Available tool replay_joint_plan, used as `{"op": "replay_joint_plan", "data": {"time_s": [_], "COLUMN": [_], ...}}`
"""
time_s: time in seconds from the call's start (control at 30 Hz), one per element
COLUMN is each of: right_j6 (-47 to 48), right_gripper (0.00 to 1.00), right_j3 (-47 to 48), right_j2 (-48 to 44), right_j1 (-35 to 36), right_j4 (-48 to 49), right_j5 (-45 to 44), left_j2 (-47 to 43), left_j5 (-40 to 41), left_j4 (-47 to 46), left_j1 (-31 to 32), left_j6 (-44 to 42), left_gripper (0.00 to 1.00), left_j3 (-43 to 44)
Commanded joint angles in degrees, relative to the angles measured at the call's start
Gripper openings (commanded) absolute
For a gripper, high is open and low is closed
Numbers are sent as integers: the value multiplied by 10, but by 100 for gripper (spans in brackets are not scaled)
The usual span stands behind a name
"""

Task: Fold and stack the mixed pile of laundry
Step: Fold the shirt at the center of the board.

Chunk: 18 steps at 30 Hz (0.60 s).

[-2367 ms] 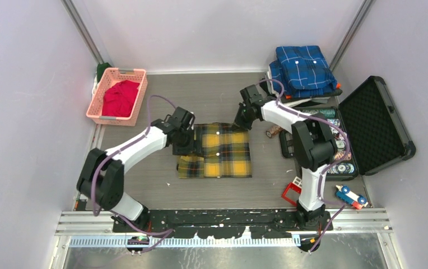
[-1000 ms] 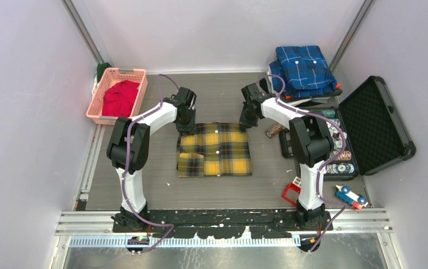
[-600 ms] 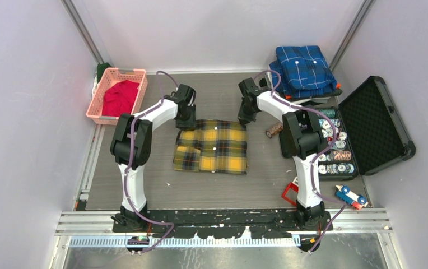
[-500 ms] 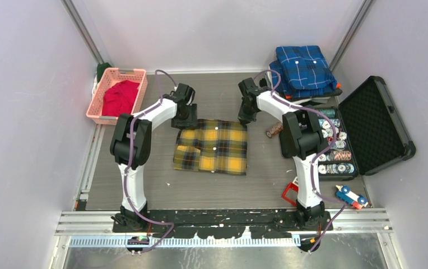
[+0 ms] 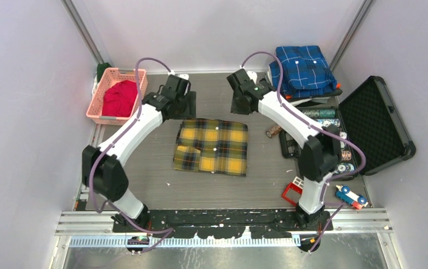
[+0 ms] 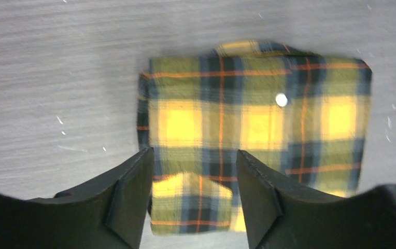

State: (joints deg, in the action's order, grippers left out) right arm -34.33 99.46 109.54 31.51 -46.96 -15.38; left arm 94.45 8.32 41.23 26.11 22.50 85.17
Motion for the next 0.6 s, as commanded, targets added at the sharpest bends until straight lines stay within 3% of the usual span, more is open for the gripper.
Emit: {"op": "replay_joint_plan", "data": {"time_s": [0.0, 0.13, 0.3, 0.57], "right_j6": [-48, -101, -139, -156], "right_gripper": [22, 13, 5, 1], "right_j3": [-66, -161, -235, -334], "right_j2": [-89, -114, -101, -95], "right_j1": [66, 118, 154, 153], "right_j4": [-9, 44, 104, 108], "right_j5": [-18, 41, 79, 27], "left_j2": [-55, -80, -74, -51], "left_j5": [-56, -95, -131, -79], "left_j4": [20, -13, -68, -85], "left_j1": [24, 42, 43, 42], "left_j6": [30, 49, 63, 62], "left_gripper": [57, 48, 45, 43], "left_j3": [-79, -156, -227, -286]}}
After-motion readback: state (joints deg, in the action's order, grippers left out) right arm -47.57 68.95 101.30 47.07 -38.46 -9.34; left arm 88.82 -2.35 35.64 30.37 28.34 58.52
